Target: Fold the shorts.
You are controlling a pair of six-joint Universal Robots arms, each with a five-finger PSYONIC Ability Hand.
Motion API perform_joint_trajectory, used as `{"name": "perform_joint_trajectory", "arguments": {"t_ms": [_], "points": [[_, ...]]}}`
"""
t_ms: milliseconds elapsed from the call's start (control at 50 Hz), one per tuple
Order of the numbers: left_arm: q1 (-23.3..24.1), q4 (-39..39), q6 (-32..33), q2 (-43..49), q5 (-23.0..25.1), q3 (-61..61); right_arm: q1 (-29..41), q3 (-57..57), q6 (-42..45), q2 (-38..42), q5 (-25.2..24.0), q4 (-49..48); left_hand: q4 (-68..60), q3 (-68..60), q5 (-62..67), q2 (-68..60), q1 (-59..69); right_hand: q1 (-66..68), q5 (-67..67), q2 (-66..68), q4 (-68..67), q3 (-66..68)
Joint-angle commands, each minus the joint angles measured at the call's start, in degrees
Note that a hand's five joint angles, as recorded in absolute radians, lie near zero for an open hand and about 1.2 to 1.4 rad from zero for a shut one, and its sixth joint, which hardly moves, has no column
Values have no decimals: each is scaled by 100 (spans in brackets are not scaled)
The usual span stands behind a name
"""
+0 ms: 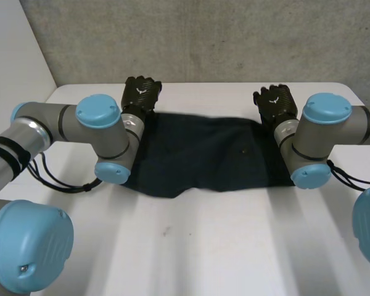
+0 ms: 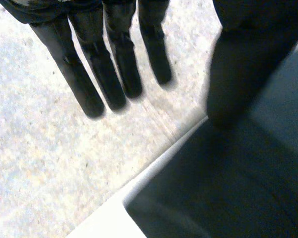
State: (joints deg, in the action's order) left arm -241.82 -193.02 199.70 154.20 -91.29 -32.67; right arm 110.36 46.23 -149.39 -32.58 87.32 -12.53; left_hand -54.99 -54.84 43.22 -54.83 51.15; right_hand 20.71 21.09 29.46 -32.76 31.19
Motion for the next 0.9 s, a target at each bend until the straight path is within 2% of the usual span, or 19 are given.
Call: {"name": "perform_joint_trajectory", "arguments": {"t_ms": [20, 80, 180, 260, 360, 520, 680, 760, 780, 900], "points": [[223, -430, 61, -302, 15, -353, 91, 279, -327, -772, 164, 4, 4499, 4484, -4322, 4483, -4115, -1071, -2109, -1946, 2276, -2119], [258, -465, 87, -1065, 67, -1152, 30, 781, -643, -1486, 5, 276, 4499, 4484, -4322, 4483, -4115, -1071, -2109, -1946, 2276, -2119], [276, -701, 8, -2540, 94, -2951, 12, 1791, -1022, -2663, -486, 1250, 4499, 4484, -4322, 4483, -4115, -1071, -2109, -1946, 2276, -2119], [285, -764, -18, -3350, 76, -4103, -5, 2494, -1075, -3060, -540, 1988, 4495, 4480, -4318, 4478, -4111, -1033, -2071, -1907, 2238, -2080], [267, -746, -369, -3827, 15, -5047, -146, 3374, -1075, -3097, -566, 2045, 4394, 4379, -4217, 4378, -4010, -509, -1547, -1384, 1714, -1556], [250, -702, -1327, -3915, -178, -5496, -251, 4052, -1014, -2728, -514, 586, 4343, 4328, -4166, 4327, -3959, 382, -656, -493, 823, -666], [223, -693, -1433, -3898, -293, -5513, -444, 3956, -952, -2148, -452, -65, 4343, 4328, -4166, 4327, -3959, 2230, 1192, 1356, -1025, 1183], [241, -702, -1433, -3933, -293, -5593, -550, 3806, -935, -1989, -443, -83, 4343, 4328, -4166, 4327, -3959, 4532, 3494, 3657, -3327, 3484], [241, -702, -1433, -3950, -293, -5619, -559, 3763, -908, -1972, -443, -75, 4343, 4328, -4166, 4327, -3959, 5915, 4877, 5040, -4710, 4867], [241, -702, -1433, -4029, -293, -5672, -796, 3745, -882, -2068, -461, 5, 4343, 4328, -4166, 4327, -3959, 5929, 4891, 5054, -4724, 4881]]}}
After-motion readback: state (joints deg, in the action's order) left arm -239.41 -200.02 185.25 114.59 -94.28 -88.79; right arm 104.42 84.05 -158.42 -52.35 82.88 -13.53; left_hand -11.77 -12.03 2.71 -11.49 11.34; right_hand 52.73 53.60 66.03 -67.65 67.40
